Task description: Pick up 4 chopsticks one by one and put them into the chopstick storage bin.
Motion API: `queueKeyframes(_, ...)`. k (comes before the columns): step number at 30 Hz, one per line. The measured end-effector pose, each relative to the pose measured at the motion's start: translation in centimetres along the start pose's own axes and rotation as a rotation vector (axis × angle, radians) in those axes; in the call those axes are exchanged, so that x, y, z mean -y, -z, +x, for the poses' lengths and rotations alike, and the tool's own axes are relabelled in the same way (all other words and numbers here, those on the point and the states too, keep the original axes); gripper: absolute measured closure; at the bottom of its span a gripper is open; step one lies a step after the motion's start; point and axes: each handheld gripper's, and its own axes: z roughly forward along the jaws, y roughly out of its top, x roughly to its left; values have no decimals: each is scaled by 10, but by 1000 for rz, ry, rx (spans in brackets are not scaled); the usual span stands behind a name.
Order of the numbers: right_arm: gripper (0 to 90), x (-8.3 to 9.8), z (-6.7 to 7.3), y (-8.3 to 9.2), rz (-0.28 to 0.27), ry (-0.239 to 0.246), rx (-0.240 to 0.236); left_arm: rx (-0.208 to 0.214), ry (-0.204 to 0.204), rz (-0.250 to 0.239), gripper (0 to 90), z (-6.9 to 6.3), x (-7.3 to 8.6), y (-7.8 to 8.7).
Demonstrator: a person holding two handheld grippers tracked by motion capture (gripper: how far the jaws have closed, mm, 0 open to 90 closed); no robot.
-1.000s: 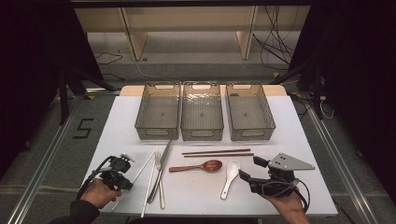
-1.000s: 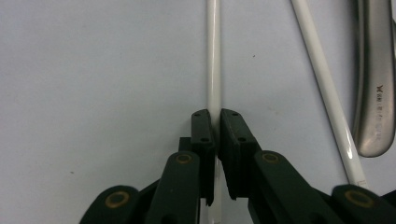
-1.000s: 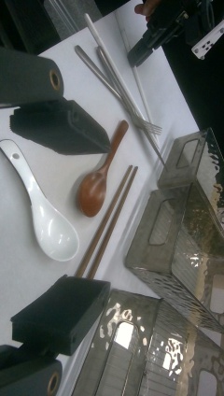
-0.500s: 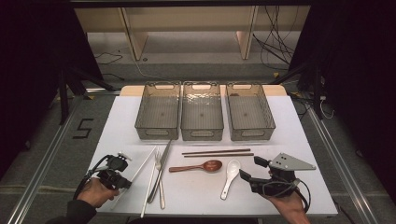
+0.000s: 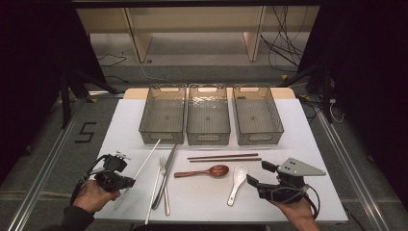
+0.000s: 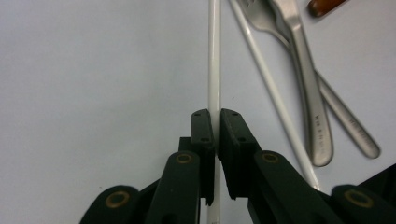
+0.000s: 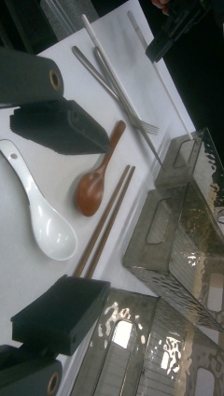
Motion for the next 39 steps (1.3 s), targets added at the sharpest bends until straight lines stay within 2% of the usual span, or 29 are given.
queueKeyframes(6,289,0,0,0,-7,-3,2,34,3,-91,838,1,-11,13)
queueKeyframes(8,289,0,0,0,-9,-5,3,48,-4,-96,838,2,-16,14)
queueKeyframes(13,289,0,0,1,-12,-5,0,39,-19,-124,838,1,-30,17)
queueKeyframes(15,289,0,-1,1,-15,-5,1,48,-22,-140,838,0,-37,20)
queueKeyframes(18,288,0,-1,1,-15,-10,2,40,-48,-164,837,-3,-48,25)
queueKeyframes(21,288,0,-1,1,-12,-17,0,39,-56,-183,837,-4,-62,28)
queueKeyframes(30,289,0,-2,2,-20,-19,-2,43,-28,-268,837,5,-99,30)
queueKeyframes(39,289,1,-3,2,-19,-30,-6,24,3,-312,837,17,-132,27)
